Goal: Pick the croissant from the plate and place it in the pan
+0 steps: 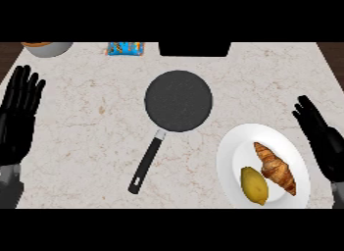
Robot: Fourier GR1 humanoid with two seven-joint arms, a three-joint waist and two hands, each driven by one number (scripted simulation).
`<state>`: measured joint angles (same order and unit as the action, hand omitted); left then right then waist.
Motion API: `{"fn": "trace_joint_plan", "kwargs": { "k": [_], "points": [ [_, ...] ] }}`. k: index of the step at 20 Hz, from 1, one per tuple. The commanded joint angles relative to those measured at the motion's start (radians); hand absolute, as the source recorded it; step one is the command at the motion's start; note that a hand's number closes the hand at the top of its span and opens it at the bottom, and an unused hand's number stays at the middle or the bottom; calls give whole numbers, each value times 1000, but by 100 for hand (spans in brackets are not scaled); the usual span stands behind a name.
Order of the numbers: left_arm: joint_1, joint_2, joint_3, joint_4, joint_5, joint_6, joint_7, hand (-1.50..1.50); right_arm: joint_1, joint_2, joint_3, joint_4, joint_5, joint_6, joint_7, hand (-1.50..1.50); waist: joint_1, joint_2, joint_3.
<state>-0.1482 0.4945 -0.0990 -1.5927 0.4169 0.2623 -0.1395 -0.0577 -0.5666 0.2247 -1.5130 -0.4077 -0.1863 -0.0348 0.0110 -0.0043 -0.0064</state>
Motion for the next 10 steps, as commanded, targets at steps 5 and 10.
{"fn": "trace_joint_plan", "kwargs": {
  "k": [5, 10],
  "points": [
    [114, 67, -127, 60, -195, 33, 123, 0, -176, 28, -54, 20, -37, 88, -18, -150, 4, 9, 8],
    [187, 83, -158, 71, -189, 5, 179, 0, -12, -27, -151, 108, 103, -216, 61, -150, -38, 2, 7]
  ]
}}
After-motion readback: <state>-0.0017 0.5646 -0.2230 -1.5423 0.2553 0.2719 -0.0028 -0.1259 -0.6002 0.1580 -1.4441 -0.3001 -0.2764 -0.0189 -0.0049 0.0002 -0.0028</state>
